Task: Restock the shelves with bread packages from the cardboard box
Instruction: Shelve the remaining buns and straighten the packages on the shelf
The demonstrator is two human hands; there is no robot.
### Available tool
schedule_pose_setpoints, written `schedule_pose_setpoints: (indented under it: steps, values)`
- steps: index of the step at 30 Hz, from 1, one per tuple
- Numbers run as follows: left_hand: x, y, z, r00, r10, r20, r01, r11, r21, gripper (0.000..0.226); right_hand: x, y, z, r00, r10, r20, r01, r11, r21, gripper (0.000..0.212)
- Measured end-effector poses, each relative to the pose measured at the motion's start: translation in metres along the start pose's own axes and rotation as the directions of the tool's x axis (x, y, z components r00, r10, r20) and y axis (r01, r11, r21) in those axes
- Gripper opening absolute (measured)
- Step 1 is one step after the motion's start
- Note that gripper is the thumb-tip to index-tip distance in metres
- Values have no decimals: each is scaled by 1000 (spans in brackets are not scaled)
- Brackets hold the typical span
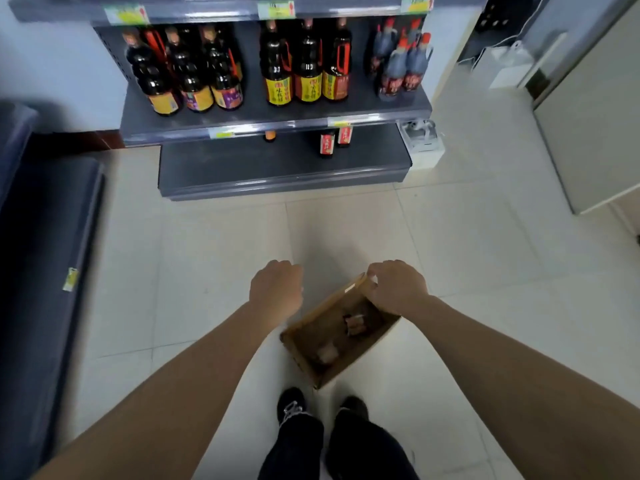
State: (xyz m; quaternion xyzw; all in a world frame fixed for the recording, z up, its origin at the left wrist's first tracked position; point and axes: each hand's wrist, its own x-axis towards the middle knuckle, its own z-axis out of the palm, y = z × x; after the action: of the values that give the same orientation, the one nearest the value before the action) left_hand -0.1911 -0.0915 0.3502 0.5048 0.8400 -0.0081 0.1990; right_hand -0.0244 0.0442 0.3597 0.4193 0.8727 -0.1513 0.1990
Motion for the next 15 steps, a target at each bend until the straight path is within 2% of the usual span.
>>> schedule_pose_setpoints:
  steps: [5,11,15]
  values:
    - [37,15,52,995,-36,96,38,999,-24,21,44,35,38,995,-9,99,13,999,-36,28]
    - [82,35,123,959,-182,216,205,974,-91,16,103,78,94,966,-15,256,17,1000,-5,24]
    - [105,45,183,916,-255,310,304,945,-121,22,143,102,137,950,-18,313,18,1000,3,26]
